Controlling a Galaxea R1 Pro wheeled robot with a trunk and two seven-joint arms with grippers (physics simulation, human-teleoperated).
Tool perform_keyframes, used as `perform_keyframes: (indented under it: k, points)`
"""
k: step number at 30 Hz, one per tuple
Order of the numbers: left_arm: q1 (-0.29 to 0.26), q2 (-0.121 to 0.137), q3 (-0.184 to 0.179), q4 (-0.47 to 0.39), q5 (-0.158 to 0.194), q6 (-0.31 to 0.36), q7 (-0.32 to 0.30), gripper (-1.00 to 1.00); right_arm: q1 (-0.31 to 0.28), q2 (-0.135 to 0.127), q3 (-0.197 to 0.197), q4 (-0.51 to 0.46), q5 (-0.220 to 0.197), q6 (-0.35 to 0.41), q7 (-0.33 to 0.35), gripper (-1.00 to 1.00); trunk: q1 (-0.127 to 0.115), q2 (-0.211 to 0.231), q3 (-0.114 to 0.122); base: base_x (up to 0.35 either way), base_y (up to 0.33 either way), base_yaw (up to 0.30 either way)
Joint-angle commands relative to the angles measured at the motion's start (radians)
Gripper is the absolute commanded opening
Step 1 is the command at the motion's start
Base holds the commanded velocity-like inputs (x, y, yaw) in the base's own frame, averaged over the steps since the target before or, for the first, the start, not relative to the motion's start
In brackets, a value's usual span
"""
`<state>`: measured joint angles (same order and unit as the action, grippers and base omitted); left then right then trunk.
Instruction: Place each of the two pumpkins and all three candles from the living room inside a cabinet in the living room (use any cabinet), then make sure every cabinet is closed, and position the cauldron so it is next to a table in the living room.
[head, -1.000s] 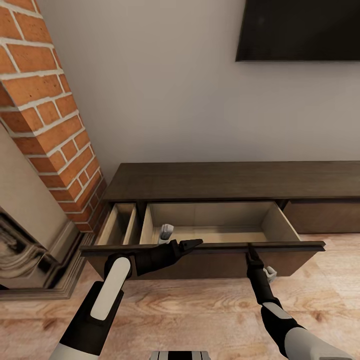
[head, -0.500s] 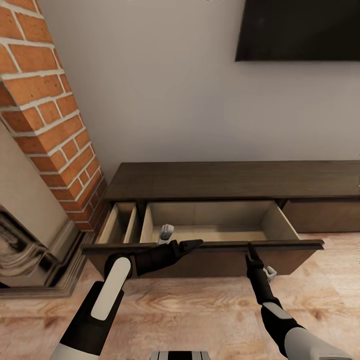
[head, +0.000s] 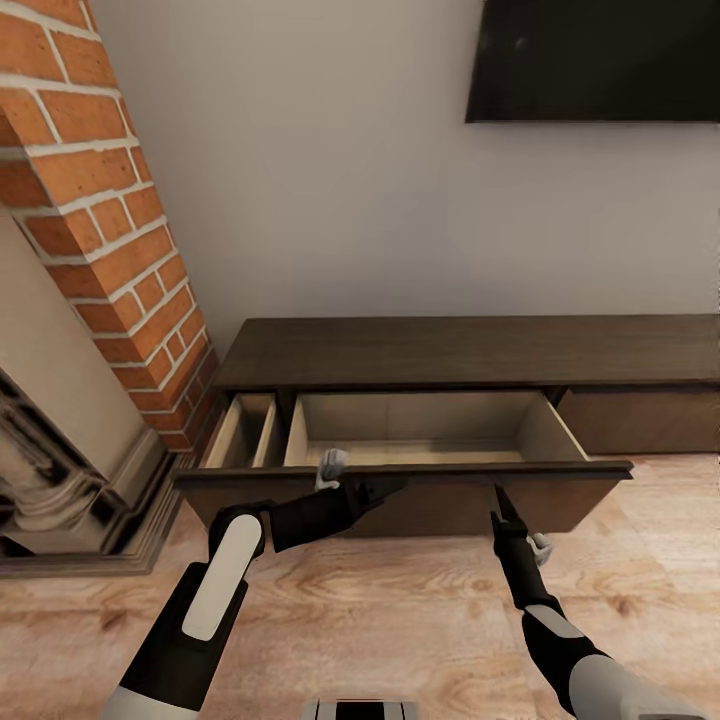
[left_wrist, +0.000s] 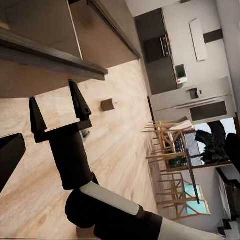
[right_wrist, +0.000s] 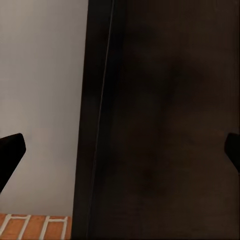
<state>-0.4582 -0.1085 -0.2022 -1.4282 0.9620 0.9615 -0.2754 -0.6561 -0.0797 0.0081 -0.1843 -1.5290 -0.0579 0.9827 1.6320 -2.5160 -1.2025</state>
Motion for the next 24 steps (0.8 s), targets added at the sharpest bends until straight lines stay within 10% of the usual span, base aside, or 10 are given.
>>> perform_keyframes:
  k: [1, 18, 24]
  points:
    - [0.000, 0.000, 0.001, 0.000, -0.006, 0.003, -0.007, 1.00, -0.001, 0.000, 0.001, 0.001, 0.001, -0.006, 0.001, 1.00, -0.001, 0.000, -0.001, -0.208, 0.000, 0.000]
    - [-0.004, 0.000, 0.001, -0.001, -0.005, 0.005, -0.007, 1.00, 0.000, 0.000, 0.010, 0.000, 0.007, -0.006, -0.120, 1.00, -0.001, 0.000, -0.001, -0.232, 0.000, 0.000]
    - [-0.005, 0.001, 0.001, -0.004, -0.005, 0.005, -0.010, 1.00, 0.000, -0.001, 0.086, -0.015, 0.036, -0.008, -0.083, 1.00, -0.001, 0.000, -0.001, -0.051, 0.000, 0.000]
